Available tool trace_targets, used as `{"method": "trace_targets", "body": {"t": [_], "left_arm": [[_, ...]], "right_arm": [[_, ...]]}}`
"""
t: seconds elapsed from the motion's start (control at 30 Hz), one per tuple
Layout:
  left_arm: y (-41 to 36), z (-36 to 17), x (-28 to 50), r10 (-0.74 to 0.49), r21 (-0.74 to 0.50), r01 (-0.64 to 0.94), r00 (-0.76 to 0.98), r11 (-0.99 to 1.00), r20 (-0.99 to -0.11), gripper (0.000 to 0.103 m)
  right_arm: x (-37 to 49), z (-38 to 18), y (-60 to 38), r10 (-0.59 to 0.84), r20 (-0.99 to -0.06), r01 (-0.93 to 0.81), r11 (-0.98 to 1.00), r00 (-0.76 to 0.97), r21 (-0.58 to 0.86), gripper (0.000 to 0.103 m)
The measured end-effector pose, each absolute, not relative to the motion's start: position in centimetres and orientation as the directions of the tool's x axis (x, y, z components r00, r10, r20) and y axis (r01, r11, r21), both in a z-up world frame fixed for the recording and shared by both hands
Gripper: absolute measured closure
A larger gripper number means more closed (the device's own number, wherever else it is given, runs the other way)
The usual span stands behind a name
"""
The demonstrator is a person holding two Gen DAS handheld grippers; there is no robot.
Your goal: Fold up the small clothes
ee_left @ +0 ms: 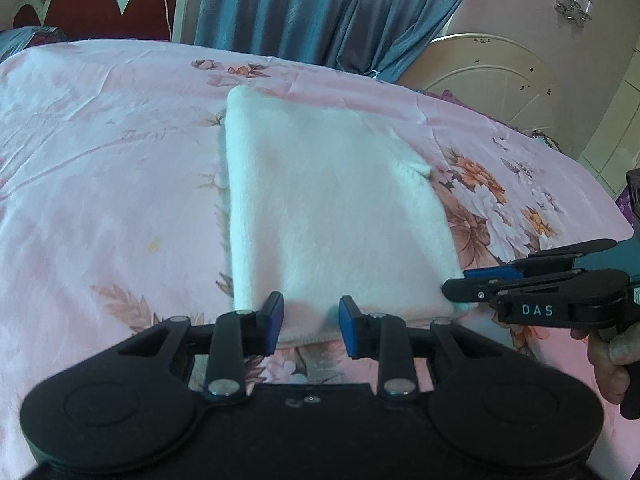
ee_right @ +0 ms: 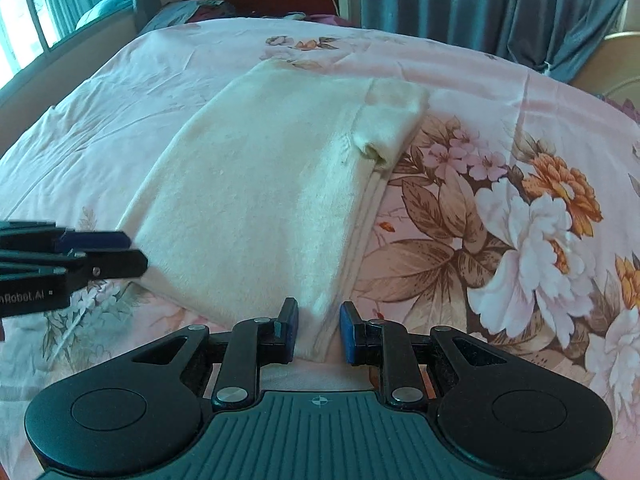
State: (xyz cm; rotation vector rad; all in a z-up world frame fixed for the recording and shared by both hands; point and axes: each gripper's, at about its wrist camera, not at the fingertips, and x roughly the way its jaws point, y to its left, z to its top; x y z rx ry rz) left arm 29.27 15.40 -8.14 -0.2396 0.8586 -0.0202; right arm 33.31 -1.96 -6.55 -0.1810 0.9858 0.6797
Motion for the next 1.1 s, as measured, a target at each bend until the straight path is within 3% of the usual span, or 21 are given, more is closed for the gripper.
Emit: {"method": "trace_targets", "body": {"t": [0.43,0.63,0.73,0.77,0.8,0.83,0.87,0.9,1.1], "left_arm": [[14.4,-7.9,28.9,-0.061,-0.161,-0.097,0.646,0.982,-0.761,0.074],[13.5,-6.6,27.3,-0.022,-0.127,-0.107,0.673,0.986,-0.740,0.071],[12.9,-6.4,26.4,-0.022,-0.135,-0.114,0.679,0.984,-0.733,0.061],[12.5,-6.1,26.0,-0.013,-0.127,-0.116,0.687,0.985,-0.726,0.040],[12.1,-5.8,25.7,0.008,-0.110,-0.123,0.703,0.986,-0.711,0.022],[11.4,-5.4,25.2,0.051,-0.077,-0.142,0.726,0.987,-0.686,0.002],[10.9,-5.1,24.8,0.077,-0.049,-0.146,0.745,0.988,-0.663,0.000],[10.5,-4.9,24.9,0.077,-0.038,-0.137,0.742,0.990,-0.666,0.000],[9.0,-2.9,24.0,0.070,-0.034,-0.125,0.740,0.992,-0.669,0.000]], "right_arm": [[32.9,-6.3,-2.2,0.439,-0.816,-0.574,0.801,0.376,0.167,0.081],[31.0,-4.4,-5.0,0.464,-0.773,-0.529,0.825,0.432,0.199,0.081],[30.0,-3.8,-5.8,0.469,-0.764,-0.522,0.828,0.443,0.206,0.081],[29.6,-3.6,-6.1,0.470,-0.757,-0.516,0.831,0.454,0.206,0.081],[29.2,-3.3,-6.3,0.462,-0.752,-0.505,0.839,0.469,0.201,0.077],[28.8,-3.1,-6.6,0.443,-0.749,-0.483,0.855,0.492,0.189,0.035],[28.3,-2.9,-6.8,0.421,-0.739,-0.460,0.872,0.525,0.170,0.007],[27.7,-2.7,-7.1,0.411,-0.712,-0.450,0.881,0.569,0.149,0.000],[26.2,-1.6,-8.3,0.394,-0.713,-0.444,0.887,0.580,0.128,0.000]]}}
